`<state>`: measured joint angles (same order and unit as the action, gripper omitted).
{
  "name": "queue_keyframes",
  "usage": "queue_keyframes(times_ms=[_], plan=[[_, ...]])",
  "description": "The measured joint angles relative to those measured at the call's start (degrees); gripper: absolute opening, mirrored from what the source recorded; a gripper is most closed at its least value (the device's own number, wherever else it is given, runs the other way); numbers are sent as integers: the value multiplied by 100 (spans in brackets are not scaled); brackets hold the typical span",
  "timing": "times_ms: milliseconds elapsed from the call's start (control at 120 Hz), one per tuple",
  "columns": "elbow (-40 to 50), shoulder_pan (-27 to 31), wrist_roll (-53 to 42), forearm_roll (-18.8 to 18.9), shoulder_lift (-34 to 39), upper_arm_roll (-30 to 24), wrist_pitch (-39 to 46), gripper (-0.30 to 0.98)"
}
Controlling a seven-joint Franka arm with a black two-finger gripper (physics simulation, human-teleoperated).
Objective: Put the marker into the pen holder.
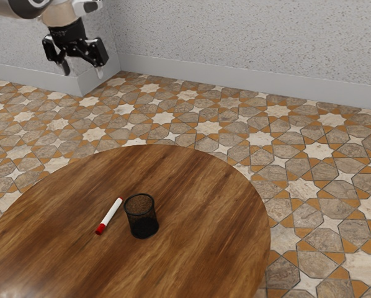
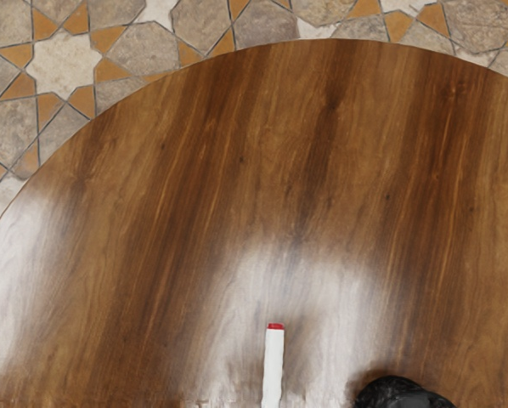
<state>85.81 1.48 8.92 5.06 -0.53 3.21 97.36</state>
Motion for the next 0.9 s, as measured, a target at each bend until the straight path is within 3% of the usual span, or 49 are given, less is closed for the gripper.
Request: queue_keyframes(times_ms=[233,550,783,900], plan=[[666,-316,-94,118,-41,47,-594,68],[2923,-640,10,-42,-21,55,731,61],[3158,-704,98,-155,-225,92,1444,54],[3149,-281,125,-156,-378,195,1656,53]])
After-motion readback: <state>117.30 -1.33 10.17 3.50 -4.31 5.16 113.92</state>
